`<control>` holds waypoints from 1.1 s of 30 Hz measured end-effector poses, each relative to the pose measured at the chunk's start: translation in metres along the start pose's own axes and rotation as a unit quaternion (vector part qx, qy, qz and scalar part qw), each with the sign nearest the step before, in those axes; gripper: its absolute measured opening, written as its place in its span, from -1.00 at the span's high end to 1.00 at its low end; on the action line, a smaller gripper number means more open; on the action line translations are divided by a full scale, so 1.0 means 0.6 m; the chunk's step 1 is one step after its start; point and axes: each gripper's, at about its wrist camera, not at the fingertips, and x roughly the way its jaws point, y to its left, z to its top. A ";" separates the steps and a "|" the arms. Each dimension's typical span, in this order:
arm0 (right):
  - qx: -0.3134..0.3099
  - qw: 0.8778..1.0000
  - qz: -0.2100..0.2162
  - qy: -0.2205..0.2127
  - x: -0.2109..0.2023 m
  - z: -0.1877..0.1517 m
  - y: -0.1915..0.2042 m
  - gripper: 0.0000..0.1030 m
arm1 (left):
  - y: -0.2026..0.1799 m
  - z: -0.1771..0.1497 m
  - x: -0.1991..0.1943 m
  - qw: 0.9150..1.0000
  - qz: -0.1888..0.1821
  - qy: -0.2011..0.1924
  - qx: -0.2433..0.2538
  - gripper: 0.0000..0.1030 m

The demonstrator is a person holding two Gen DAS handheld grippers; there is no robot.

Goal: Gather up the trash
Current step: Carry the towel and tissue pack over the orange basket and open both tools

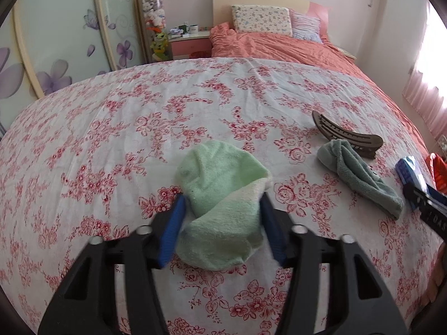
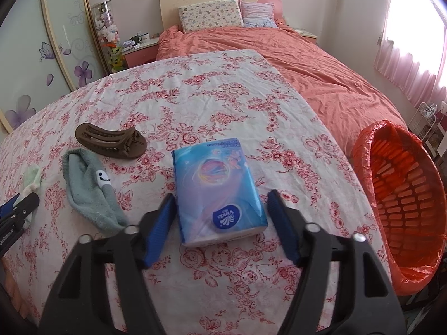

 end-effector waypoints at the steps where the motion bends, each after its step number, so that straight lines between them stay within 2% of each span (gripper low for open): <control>1: 0.001 1.000 0.009 -0.001 -0.001 -0.001 -0.001 -0.02 | -0.002 0.000 0.000 1.000 -0.001 -0.001 0.005 0.23; 3: 0.004 1.000 0.025 -0.005 -0.007 -0.004 -0.005 0.00 | -0.006 0.000 -0.001 1.000 -0.004 -0.001 0.012 0.35; 6: 0.002 0.999 0.026 -0.021 -0.025 -0.011 -0.014 0.00 | -0.012 0.000 -0.007 1.000 -0.006 -0.004 0.018 0.47; 11: 0.011 0.998 0.028 -0.052 -0.075 -0.015 -0.044 0.00 | -0.031 0.007 -0.040 0.999 -0.023 -0.025 0.015 0.47; 18: 0.043 0.994 0.024 -0.094 -0.146 -0.016 -0.110 0.00 | -0.104 0.015 -0.101 0.996 -0.060 -0.053 0.041 0.47; 24: 0.063 0.990 0.005 -0.125 -0.203 -0.026 -0.170 -0.01 | -0.199 0.019 -0.159 0.988 -0.108 -0.079 0.080 0.47; 33: 0.105 0.984 -0.020 -0.142 -0.243 -0.044 -0.263 -0.01 | -0.333 0.018 -0.200 0.971 -0.174 -0.094 0.133 0.47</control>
